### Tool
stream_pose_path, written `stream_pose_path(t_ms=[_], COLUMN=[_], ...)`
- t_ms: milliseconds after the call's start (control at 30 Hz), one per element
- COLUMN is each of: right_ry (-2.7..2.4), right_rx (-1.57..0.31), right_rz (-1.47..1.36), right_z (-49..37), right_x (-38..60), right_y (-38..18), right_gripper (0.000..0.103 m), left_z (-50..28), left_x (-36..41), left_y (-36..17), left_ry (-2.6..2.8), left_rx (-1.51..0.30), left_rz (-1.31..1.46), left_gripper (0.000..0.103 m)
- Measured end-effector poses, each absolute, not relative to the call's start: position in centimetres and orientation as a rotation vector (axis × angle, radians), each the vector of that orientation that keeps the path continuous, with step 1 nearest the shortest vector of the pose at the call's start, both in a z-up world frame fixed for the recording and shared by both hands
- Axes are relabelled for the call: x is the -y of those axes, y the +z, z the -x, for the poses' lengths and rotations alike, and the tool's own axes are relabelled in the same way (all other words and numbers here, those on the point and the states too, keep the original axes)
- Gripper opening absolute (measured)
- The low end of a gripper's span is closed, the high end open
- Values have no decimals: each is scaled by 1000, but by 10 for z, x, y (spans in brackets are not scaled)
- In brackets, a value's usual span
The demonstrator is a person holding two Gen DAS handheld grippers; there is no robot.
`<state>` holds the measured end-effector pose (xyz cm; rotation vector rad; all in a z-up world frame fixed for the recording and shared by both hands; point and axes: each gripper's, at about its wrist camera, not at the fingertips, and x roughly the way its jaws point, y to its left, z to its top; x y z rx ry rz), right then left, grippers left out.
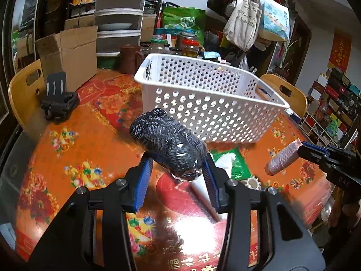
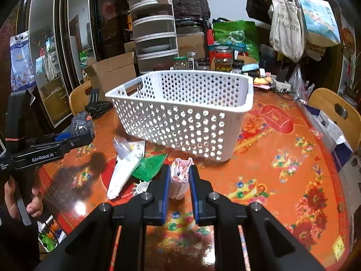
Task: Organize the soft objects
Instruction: 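Lift the black sock bundle with the left gripper and drop it into the white basket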
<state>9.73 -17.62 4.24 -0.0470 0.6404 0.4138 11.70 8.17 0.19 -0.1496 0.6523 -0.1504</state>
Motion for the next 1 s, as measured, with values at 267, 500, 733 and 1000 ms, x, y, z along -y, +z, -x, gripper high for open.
stream_pose_path(t_ms=[267,500,733,1000], right_ry=[413,413,375,367], right_rx=[-549,-495,-534,-712], right_rz=[82,131,141,84], right_z=[-98,-131,-198,-282], right_x=[182,174,160,144], right_y=[99,159,183,132], right_gripper=[13,13,13,13], left_z=[-124,-157,-230,-319], left_x=[-68,-53,-44,-29], left_y=[49,103,131,89], left_ry=[-185,-231,-246,-221], left_rx=[-587,-553,-650,-866], left_rz=[111,95,104,90], left_gripper=[42,42,42,42])
